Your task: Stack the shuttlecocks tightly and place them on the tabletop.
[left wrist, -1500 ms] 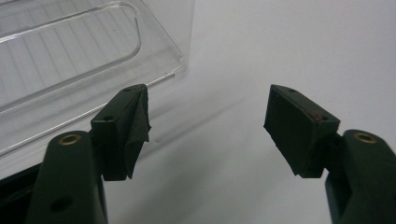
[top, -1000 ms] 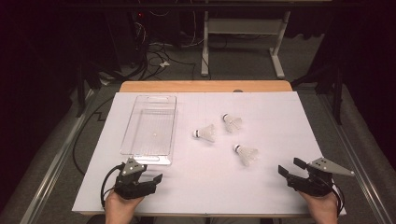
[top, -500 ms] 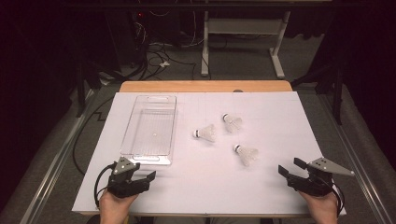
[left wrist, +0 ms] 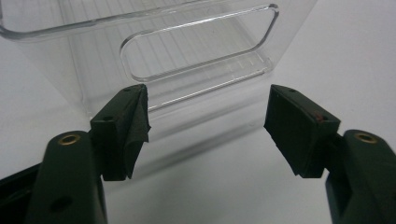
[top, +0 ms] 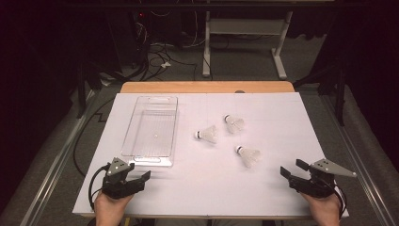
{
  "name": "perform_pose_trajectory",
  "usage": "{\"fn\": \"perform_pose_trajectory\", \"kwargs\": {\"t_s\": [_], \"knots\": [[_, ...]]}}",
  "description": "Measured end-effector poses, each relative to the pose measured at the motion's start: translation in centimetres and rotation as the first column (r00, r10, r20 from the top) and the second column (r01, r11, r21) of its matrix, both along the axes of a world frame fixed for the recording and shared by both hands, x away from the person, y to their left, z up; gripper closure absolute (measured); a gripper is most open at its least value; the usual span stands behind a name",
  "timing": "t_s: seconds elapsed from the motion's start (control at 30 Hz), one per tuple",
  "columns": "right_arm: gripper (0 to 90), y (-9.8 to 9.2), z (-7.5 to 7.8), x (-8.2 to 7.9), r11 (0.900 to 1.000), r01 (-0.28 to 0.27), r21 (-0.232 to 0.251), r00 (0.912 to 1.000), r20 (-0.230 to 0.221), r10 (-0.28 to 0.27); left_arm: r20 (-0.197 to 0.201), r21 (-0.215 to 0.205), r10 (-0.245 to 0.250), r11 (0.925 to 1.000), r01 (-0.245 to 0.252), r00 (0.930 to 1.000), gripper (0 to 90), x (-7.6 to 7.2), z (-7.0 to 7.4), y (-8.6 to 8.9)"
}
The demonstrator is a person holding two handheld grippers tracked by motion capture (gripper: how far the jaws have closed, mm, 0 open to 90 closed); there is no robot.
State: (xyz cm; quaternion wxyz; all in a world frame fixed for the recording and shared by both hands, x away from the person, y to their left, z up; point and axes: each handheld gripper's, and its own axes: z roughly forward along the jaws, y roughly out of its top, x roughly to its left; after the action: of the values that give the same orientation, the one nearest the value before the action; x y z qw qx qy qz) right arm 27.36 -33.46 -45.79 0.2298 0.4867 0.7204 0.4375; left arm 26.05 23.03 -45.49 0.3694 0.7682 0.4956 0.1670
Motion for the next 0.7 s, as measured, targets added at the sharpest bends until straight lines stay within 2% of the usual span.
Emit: {"fn": "perform_pose_trajectory", "kwargs": {"t_s": [0.5, 0.7], "knots": [[27.3, 0.31, 0.4, 0.11, 1.0, -0.004, -0.013, 1.0, 0.006, 0.004, 0.003, -0.021, 0.023, 0.9995, -0.023, 0.9997, 31.3, 0.55, -0.17, 0.63], [27.5, 0.74, 0.98, 0.09, 1.0, -0.002, -0.024, 0.9998, 0.022, 0.003, 0.014, -0.011, 0.034, 0.9994, -0.033, 0.9993, 31.3, 0.69, -0.19, 0.84]]}}
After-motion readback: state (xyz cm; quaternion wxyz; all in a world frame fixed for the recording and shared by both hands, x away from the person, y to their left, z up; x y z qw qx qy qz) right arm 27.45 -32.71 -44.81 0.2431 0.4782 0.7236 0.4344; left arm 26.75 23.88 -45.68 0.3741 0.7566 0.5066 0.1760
